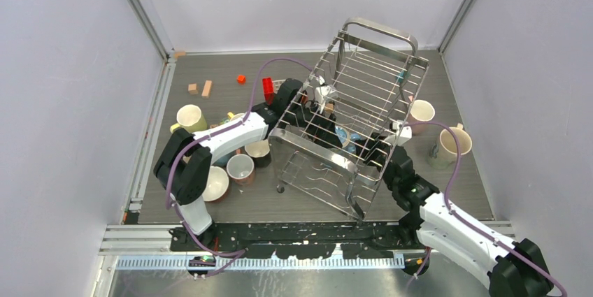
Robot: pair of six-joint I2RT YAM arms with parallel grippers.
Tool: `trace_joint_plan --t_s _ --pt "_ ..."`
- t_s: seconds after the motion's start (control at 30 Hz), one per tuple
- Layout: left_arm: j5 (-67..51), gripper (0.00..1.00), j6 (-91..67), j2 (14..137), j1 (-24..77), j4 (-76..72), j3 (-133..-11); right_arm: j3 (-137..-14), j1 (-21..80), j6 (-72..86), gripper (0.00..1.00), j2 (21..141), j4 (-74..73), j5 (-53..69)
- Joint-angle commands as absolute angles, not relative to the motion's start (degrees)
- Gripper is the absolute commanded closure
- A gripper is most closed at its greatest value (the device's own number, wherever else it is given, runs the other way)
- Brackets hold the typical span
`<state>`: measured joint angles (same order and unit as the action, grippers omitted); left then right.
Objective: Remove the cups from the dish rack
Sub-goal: Unload the cup from the dish rack.
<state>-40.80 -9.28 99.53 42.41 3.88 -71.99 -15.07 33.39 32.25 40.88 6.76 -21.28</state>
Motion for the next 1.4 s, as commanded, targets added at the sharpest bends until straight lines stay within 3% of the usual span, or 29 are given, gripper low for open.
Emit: trace_joint_plan --t_s 0.0,0.4,0.73,1.07,1.17,1.37 --pt "-43.23 0.18 -11.61 99.00 42.72 4.20 -73.51 -14.51 33.63 28.43 0.49 41.74 17.82 -25.92" --pt "-45.26 0.20 -13.34 100.28 42.80 3.60 -75.25 -8.87 33.63 21.26 0.56 44.57 33.49 -24.58" --pt "-46.19 0.22 -13.62 100.55 43.33 3.53 -75.42 -10.87 33.60 17.66 0.53 49.70 35.48 -22.14" --pt "-46.02 0.23 -13.88 100.71 43.85 3.47 -75.90 -10.33 33.58 17.00 0.57 52.03 39.67 -22.82" --pt "-45.82 0.23 -14.14 100.81 43.95 3.34 -76.23 -10.20 33.60 17.36 0.64 52.44 40.91 -22.62" --pt "-43.98 0.23 -14.65 100.41 44.03 3.08 -76.50 -10.69 33.60 17.86 0.90 52.90 40.61 -22.85"
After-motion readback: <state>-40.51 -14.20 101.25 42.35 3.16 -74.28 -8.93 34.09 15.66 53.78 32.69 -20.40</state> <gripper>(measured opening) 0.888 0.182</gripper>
